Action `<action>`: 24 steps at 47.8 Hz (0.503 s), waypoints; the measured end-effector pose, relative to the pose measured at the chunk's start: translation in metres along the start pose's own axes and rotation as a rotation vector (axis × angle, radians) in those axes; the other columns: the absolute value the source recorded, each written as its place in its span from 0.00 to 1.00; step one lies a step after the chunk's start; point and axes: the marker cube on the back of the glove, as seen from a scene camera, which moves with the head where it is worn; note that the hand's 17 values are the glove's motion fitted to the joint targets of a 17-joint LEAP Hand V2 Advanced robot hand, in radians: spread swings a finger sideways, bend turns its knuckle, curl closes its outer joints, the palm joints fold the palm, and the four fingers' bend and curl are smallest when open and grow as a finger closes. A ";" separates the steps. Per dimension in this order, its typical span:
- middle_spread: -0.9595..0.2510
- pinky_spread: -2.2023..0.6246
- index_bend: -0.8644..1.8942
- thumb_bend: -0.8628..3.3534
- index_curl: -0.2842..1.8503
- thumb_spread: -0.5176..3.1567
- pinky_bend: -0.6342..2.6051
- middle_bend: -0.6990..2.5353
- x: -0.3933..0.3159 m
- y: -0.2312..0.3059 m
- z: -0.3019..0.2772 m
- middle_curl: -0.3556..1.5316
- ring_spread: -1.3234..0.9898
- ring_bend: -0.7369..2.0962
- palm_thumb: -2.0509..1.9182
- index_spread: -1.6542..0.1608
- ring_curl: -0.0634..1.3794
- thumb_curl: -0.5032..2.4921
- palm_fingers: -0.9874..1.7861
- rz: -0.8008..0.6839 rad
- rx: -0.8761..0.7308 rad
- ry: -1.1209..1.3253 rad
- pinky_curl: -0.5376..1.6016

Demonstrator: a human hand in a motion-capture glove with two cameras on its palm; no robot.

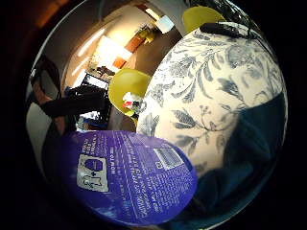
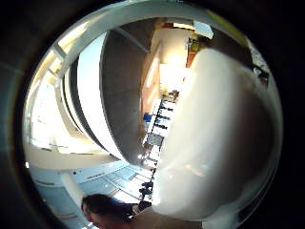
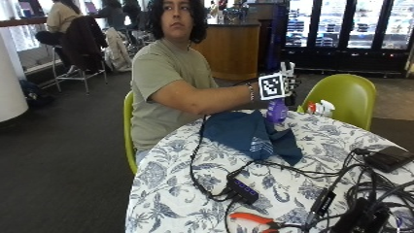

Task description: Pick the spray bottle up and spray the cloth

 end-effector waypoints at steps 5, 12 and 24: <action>0.65 0.69 0.42 0.20 0.41 0.17 0.32 0.39 0.009 0.002 0.010 0.48 0.50 0.46 0.78 0.77 0.38 0.43 0.83 -0.031 0.042 -0.030 0.45; 0.65 0.69 0.42 0.20 0.41 0.18 0.32 0.39 0.023 -0.006 0.006 0.48 0.50 0.46 0.77 0.77 0.38 0.43 0.84 -0.083 0.061 -0.059 0.45; 0.64 0.68 0.42 0.20 0.41 0.18 0.33 0.39 0.031 -0.037 0.009 0.48 0.49 0.46 0.77 0.76 0.38 0.43 0.84 -0.104 0.131 -0.110 0.45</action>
